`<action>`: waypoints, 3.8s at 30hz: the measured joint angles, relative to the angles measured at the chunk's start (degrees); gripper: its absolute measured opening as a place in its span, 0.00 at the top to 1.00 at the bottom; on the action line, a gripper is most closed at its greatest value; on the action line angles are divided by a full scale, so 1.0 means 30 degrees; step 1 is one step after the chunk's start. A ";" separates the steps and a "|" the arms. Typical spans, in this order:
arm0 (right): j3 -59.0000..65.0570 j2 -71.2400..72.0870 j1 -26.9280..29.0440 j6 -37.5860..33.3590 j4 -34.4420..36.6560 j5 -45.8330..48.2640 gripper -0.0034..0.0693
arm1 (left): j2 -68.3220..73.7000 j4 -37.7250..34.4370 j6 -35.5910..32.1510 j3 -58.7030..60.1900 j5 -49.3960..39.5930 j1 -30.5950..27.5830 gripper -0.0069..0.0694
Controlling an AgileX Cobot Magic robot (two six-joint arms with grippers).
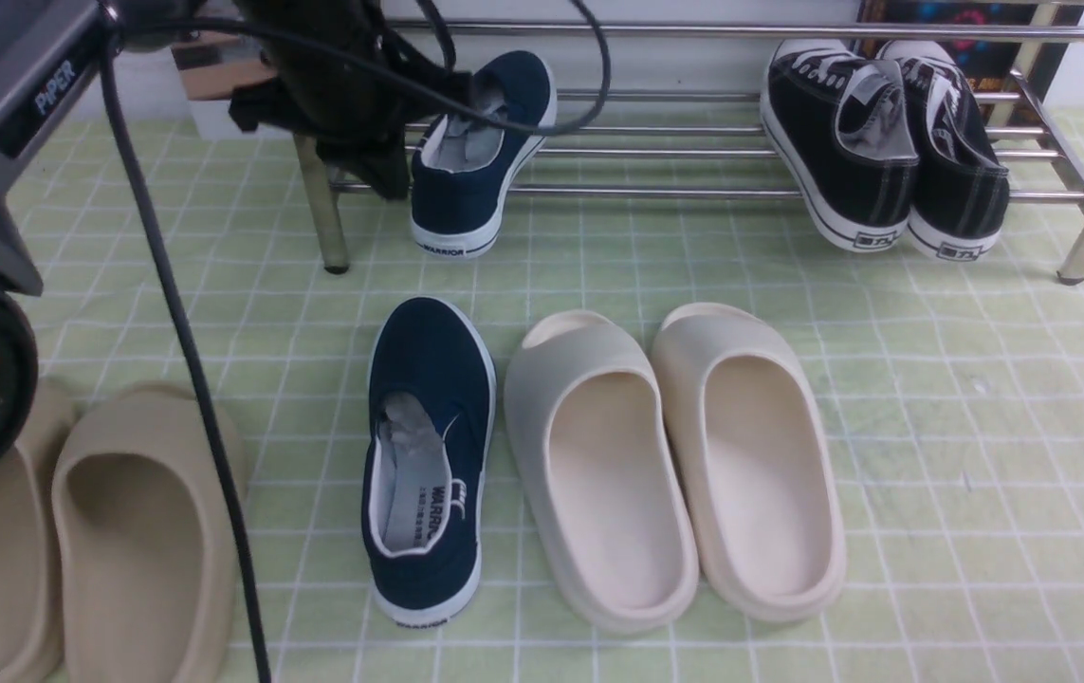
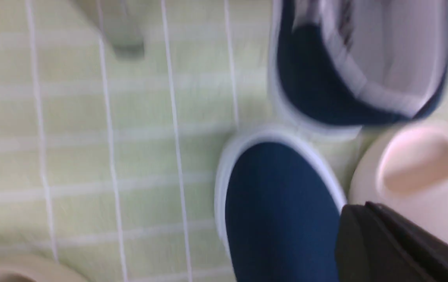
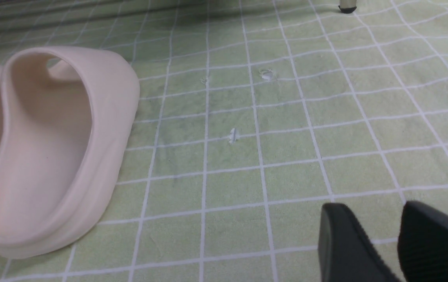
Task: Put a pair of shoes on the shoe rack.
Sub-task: Use the left arm to put a shoe into the shoe rack, then use the left arm to grab the shoe closest to it, then use the left arm to put a shoe into the shoe rack
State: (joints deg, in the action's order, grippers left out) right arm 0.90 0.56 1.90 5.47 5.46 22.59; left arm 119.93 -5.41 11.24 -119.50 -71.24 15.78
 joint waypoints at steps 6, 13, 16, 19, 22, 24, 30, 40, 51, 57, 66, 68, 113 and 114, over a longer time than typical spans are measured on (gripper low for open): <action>0.0000 0.0000 0.0000 0.0000 0.0000 0.0000 0.61 | 0.1507 -0.0611 -0.0045 0.1371 0.3898 0.0000 0.93; 0.0000 0.0000 0.0000 0.0000 0.0000 0.0000 0.61 | 0.1585 -0.1391 0.0617 0.1407 0.6803 0.0018 0.93; 0.0000 0.0000 0.0000 0.0000 0.0000 0.0000 0.61 | 0.1585 -0.1391 0.0669 0.1407 0.7407 0.0018 0.93; 0.0000 0.0000 0.0000 0.0000 0.0000 0.0000 0.61 | 0.1585 -0.1373 0.0734 0.1377 0.7134 0.0018 0.93; 0.0000 0.0000 0.0000 0.0000 0.0000 0.0000 0.61 | 0.1287 -0.1487 0.0713 0.1310 0.4952 0.0018 0.93; 0.0000 0.0000 0.0000 0.0000 0.0000 0.0000 0.61 | 0.1059 -0.1487 0.0580 0.1310 0.3572 0.0018 0.93; 0.0000 0.0000 0.0000 0.0000 0.0000 0.0000 0.61 | -0.2090 -0.0927 0.0214 0.3423 0.0500 0.0018 0.71; 0.0000 0.0000 0.0000 0.0000 0.0000 0.0000 0.61 | -0.6639 -0.3547 0.0678 1.5506 0.4770 0.0001 0.39; -0.0015 0.0000 0.0000 0.0000 0.0000 0.0000 0.61 | -0.6972 -0.3754 -0.0046 1.7744 0.6798 0.0020 0.91; -0.0015 0.0000 0.0000 0.0000 0.0000 0.0000 0.61 | -0.9706 -0.2833 -0.0126 1.5056 0.3089 0.0020 0.91; -0.0015 0.0000 0.0000 0.0000 0.0000 0.0000 0.61 | -0.6677 -0.4625 -0.1429 0.8485 -0.0179 0.0020 0.91; -0.0015 0.0000 0.0000 0.0000 0.0000 0.0000 0.61 | -0.5208 -0.5638 -0.1764 0.6820 -0.0179 0.0020 0.91; -0.0015 0.0000 0.0000 0.0000 0.0000 0.0016 0.61 | 0.6749 -0.4262 -0.0614 -0.8493 0.5932 0.1550 0.75; -0.0015 0.0000 0.0000 0.0000 0.0000 0.0016 0.61 | 0.6749 -0.4329 -0.0622 -0.8541 0.6106 0.1550 0.68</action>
State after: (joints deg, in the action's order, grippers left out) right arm 0.85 0.56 1.90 5.47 5.46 22.64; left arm 140.18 -18.39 9.37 -145.13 -52.92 20.43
